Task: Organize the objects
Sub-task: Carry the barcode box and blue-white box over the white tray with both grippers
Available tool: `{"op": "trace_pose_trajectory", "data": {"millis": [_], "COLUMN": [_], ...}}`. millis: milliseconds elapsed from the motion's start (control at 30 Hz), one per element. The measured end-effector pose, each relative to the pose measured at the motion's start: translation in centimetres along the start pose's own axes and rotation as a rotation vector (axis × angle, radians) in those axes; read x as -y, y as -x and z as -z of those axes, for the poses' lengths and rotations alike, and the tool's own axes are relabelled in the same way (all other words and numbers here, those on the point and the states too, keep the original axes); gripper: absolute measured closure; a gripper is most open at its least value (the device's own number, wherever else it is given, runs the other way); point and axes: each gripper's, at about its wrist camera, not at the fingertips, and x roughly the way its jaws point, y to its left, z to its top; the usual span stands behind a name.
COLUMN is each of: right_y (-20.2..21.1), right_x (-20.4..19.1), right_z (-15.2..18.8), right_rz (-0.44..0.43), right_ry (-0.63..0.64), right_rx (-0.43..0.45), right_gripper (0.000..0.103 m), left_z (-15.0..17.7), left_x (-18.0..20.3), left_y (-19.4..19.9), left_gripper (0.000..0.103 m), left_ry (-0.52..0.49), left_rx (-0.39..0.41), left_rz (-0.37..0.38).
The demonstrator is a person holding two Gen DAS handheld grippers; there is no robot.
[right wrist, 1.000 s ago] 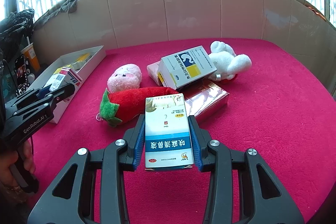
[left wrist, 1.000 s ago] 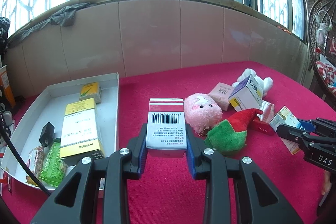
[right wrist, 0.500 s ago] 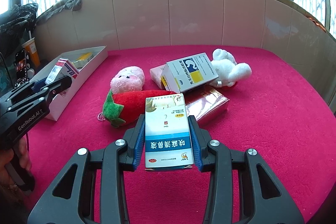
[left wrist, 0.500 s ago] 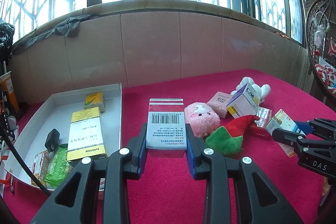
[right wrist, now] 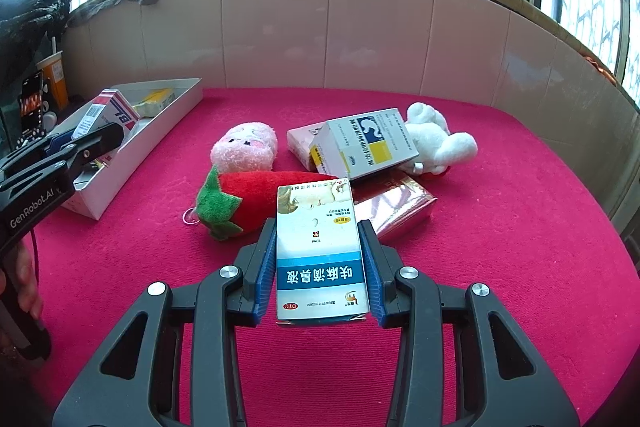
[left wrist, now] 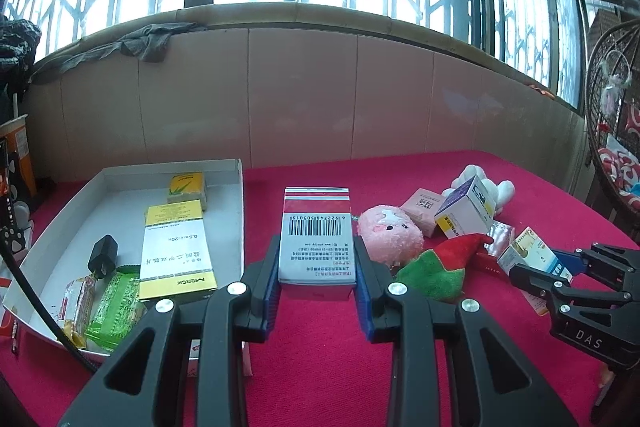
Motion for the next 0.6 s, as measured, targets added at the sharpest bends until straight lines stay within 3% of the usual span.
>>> {"op": "trace_pose_trajectory", "data": {"millis": [300,600], "right_y": [0.4,0.1], "right_x": [-2.6,-6.3], "right_z": [-1.0,-2.9], "right_rz": [-0.037,-0.117], "right_ry": [0.044,0.089], "right_rx": [0.009,0.012], "right_gripper": [0.065,0.065], "left_z": [0.3,0.2], "left_x": [-1.6,-5.1], "left_y": [0.8,1.3], "left_gripper": [0.072,0.072], "left_ry": [0.029,0.069], "left_rx": [0.002,-0.008], "left_rz": [-0.021,-0.095]}}
